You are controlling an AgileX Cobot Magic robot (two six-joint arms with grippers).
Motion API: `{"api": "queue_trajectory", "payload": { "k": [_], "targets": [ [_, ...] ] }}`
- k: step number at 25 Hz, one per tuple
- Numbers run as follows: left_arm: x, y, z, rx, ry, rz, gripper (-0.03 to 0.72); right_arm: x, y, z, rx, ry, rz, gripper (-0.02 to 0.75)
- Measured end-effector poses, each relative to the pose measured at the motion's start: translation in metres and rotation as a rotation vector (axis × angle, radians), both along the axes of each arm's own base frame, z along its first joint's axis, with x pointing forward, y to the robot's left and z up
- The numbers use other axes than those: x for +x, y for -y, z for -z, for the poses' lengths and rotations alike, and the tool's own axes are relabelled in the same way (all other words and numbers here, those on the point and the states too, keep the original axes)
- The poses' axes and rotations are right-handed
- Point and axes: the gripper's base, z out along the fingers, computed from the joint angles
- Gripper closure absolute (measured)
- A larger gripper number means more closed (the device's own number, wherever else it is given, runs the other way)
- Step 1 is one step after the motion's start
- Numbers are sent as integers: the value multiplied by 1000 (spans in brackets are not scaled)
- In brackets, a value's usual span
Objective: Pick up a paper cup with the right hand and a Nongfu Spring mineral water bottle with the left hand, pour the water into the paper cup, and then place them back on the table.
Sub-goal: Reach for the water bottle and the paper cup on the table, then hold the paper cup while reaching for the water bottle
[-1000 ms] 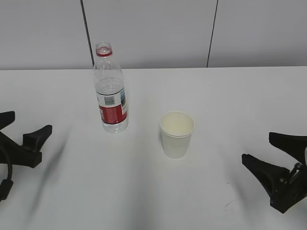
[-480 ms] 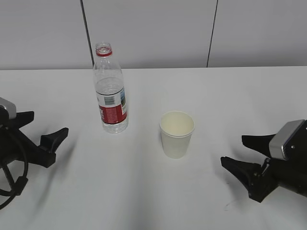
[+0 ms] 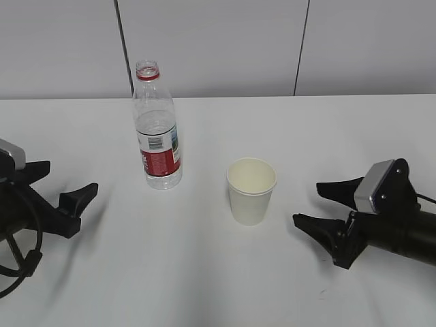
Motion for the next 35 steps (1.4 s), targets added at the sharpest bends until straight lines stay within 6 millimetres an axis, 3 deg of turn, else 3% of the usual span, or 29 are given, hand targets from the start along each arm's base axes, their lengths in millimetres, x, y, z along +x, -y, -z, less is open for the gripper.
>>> {"api": "queue_trajectory", "payload": {
  "k": [5,14,20,28,35],
  "targets": [
    [4,0,8,1,-24,-2,98,13,-15,8,13,-2,-64,150],
    [5,0,9,1,-24,-4,98,34,-43,-3,84,24,-91,150],
    [5,0,8,1,-24,-4,98,34,-47,-2,106,-1,-118,150],
    [5,0,8,-3,-25,-5,98,35,-48,28,111,-86,-112,150],
    [5,0,8,-8,-27,-7,98,43,-50,36,110,-85,-118,150]
  ]
}}
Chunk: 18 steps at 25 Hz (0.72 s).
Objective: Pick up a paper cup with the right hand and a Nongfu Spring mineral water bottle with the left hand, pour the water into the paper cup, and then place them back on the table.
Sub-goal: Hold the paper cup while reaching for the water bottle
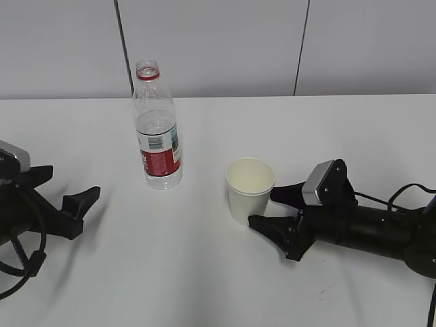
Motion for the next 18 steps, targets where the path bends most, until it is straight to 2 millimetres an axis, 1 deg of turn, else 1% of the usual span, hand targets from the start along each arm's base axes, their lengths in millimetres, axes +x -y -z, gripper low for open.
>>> {"api": "queue_trajectory", "payload": {
  "k": [8,11,15,18],
  "targets": [
    [0,0,0,-1,0,0,98,7,-5,-2,-2,31,-42,150],
    [0,0,0,0,0,1,98,8,-11,-3,-2,43,-63,150],
    [0,1,0,0,0,7,98,11,-21,2,-1,45,-94,150],
    [0,1,0,0,0,7,98,12,-24,5,-1,44,-99,150]
  ]
}}
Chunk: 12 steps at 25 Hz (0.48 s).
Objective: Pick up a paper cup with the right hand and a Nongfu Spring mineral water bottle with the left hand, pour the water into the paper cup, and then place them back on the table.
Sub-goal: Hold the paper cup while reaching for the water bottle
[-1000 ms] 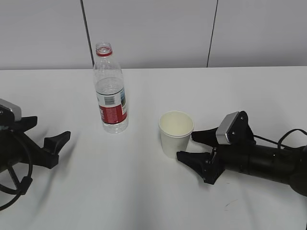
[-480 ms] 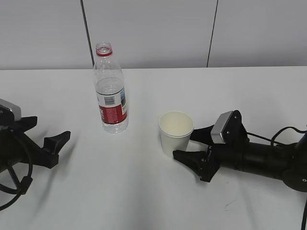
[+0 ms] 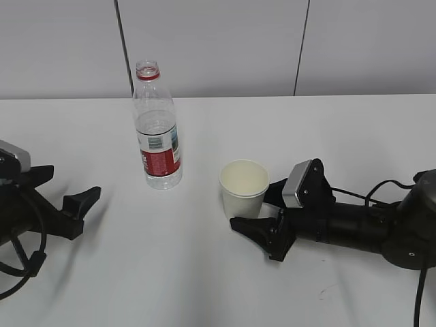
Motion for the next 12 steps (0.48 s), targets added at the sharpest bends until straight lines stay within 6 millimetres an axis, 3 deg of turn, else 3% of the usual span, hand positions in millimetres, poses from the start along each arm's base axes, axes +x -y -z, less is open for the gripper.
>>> {"api": "queue_trajectory", "payload": {
  "k": [5,12],
  "targets": [
    [-1,2,0,2,1,20,98,4,2,-1,5,9,45,158],
    [-1,3,0,2,0,42,98,15,1,-6,7,55,61,234]
  ]
}}
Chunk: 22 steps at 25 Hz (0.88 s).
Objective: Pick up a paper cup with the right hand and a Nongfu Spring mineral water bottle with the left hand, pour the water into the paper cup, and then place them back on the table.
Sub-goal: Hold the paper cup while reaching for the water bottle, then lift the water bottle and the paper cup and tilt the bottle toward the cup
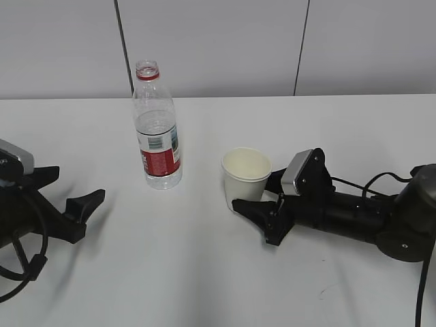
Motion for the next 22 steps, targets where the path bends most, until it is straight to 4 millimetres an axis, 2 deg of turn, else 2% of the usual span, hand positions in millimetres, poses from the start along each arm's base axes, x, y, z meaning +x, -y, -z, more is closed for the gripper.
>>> {"api": "queue_trajectory", "payload": {
  "k": [4,8,17,22],
  "targets": [
    [0,0,0,-3,-2,1,98,3,1,-3,-20,41,17,243],
    [1,2,-1,-1,7,26,98,15,5,-15,-21,110,93,244],
    [22,17,-15,-30,84,174,98,19,6,-17,-19,122,116,244],
    [35,22,-23,-77,102,202,98,19,6,-17,-19,122,118,245]
  ]
}}
